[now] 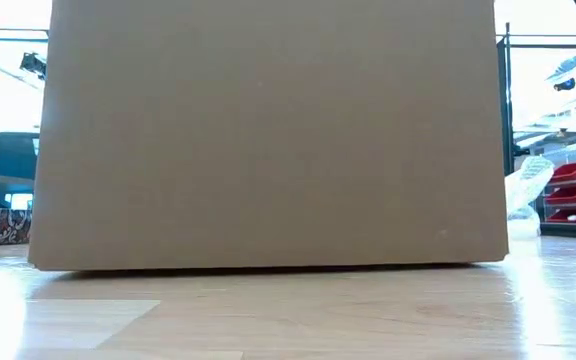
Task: Wrap mug
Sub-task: Move the box on the top left of the table
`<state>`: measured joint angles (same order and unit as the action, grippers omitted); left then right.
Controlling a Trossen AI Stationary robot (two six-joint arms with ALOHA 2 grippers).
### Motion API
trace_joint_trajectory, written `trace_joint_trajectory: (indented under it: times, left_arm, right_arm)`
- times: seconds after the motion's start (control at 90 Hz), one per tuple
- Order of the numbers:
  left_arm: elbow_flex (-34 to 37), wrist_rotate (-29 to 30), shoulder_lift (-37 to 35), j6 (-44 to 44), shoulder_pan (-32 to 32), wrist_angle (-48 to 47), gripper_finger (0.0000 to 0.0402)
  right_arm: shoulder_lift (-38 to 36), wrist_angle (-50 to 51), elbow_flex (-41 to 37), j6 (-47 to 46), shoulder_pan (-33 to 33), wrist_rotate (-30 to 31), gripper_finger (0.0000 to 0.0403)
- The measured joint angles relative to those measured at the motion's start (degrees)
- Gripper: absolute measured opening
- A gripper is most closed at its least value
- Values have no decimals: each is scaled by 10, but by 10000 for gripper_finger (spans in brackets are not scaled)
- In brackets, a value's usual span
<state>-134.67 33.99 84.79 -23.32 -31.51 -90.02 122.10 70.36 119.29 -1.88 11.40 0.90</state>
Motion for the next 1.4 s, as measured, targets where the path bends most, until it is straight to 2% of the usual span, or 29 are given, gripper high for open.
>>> trace_joint_trajectory:
  times: [0.1, 0.311, 0.511, 0.944, 1.089, 1.4]
  left_arm:
    - [0, 0, 0, 0, 0, 0, 0]
    - [0, -15, 16, -1, 0, 0, 0]
    - [0, -27, 40, 6, -1, 0, 0]
    - [0, -2, 78, 23, -1, 1, 0]
    - [0, -2, 80, 22, -17, 0, 0]
    - [0, -2, 80, 3, -74, 0, 0]
  right_arm:
    - [0, 41, 51, 0, 13, 49, 274]
    - [-1, 116, 159, -8, 51, 159, 271]
    - [-70, 133, 141, -54, 99, 254, 268]
    - [-174, 156, 141, -135, 235, 530, 257]
    - [-194, 197, 139, -211, 282, 578, 253]
    - [-219, 197, 132, -245, 351, 607, 243]
